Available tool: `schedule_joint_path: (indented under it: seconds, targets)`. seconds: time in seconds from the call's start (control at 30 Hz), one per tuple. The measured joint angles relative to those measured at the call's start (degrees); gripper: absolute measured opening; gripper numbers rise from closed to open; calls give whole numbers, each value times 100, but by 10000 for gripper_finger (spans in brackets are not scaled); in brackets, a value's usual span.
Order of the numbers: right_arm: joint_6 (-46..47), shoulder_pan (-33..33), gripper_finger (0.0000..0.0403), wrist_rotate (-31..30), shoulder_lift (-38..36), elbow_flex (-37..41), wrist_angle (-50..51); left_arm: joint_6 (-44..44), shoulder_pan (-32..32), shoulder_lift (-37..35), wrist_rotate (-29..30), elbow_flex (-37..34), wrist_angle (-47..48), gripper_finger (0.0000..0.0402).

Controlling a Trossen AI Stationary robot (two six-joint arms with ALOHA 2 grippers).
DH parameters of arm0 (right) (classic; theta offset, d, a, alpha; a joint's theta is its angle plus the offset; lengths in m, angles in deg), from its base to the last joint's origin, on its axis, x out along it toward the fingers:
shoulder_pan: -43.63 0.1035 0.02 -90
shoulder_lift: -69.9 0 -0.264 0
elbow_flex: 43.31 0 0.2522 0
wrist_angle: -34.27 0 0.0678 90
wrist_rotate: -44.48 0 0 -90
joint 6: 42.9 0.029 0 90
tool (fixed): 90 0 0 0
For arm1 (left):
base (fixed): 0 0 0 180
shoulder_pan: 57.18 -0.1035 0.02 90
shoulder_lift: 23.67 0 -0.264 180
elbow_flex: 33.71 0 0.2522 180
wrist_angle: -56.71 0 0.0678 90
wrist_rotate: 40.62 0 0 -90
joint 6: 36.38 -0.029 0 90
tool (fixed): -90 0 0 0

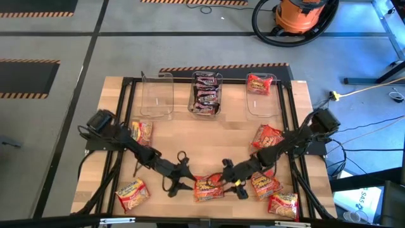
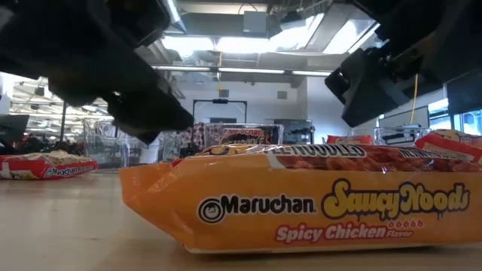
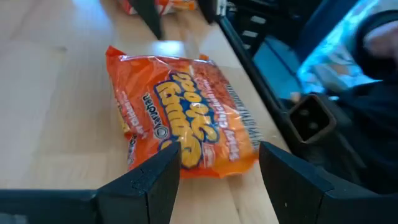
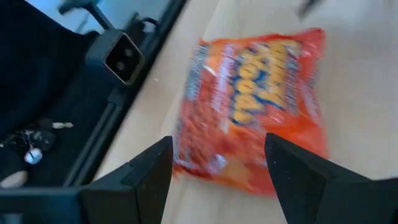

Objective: Sort Maruchan noodles
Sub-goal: Put the orange noodle pack into the right transparent bin

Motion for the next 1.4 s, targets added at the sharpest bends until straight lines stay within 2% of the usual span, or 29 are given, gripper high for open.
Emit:
schedule_joint_path:
  seconds: [0.17, 0.33, 0.47, 0.6, 0.67, 0.8, 0.9, 1.0, 1.17, 1.27, 1.4]
  targets:
    - [107, 83, 232, -156, 466, -4, -514, -33, -3, 580, 275, 570, 435, 209]
    - [143, 49, 232, -652, 637, -17, -470, -13, -154, 663, 581, 803, 1325, 209]
    - [141, -72, 232, -768, 640, -13, -488, -35, -371, 622, 728, 804, 1613, 209]
    - [138, -244, 232, -865, 647, -55, -498, -229, -684, 250, 854, 799, 2421, 209]
    - [124, -347, 232, -946, 657, -105, -453, -340, -845, -45, 1241, 788, 2908, 209]
    - [116, -584, 232, -921, 556, -262, -133, -449, -1123, -666, 2380, 782, 3853, 209]
    - [120, -794, 232, -914, 272, -414, 525, -239, -1176, -1060, 2689, 782, 4460, 209]
    - [280, -1010, 232, -1040, -106, -480, 1191, -99, -999, -1359, 2562, 782, 4538, 209]
    - [722, -1357, 232, -1301, -589, -494, 1813, -42, -432, -1333, 2207, 789, 3863, 209]
    - [1058, -1548, 240, -918, -580, -491, 1822, -42, -167, -1040, 2188, 789, 3482, 209]
    - [1284, -1725, 279, -519, -280, -482, 1859, -46, -17, -604, 2166, 789, 3087, 209]
